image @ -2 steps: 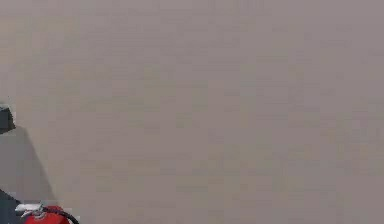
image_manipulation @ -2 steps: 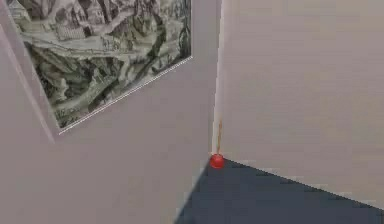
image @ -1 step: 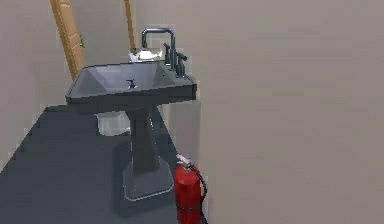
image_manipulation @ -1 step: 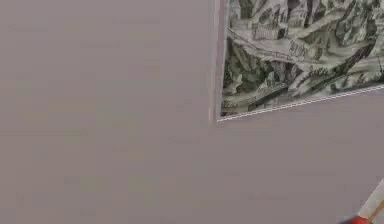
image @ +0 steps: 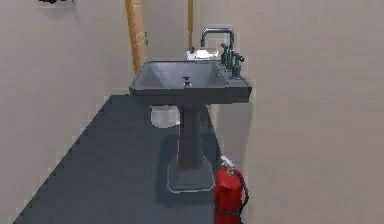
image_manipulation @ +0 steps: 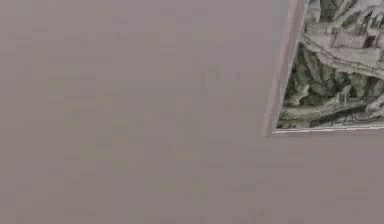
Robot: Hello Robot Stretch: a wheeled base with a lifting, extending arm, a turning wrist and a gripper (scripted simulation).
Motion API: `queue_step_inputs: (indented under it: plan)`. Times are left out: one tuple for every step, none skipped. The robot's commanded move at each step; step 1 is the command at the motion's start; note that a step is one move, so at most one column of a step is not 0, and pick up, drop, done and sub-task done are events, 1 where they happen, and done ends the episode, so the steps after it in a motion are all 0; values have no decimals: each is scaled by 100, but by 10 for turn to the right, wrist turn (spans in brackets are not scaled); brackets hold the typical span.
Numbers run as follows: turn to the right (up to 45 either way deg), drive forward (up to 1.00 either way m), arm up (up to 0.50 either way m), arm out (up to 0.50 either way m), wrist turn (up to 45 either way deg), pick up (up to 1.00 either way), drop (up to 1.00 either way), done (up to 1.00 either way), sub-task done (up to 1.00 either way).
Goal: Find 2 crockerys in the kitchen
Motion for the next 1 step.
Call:
queue_step_inputs:
  plan:
    - [0, 45, 0, 0, 0, 0, 0, 0, 0]
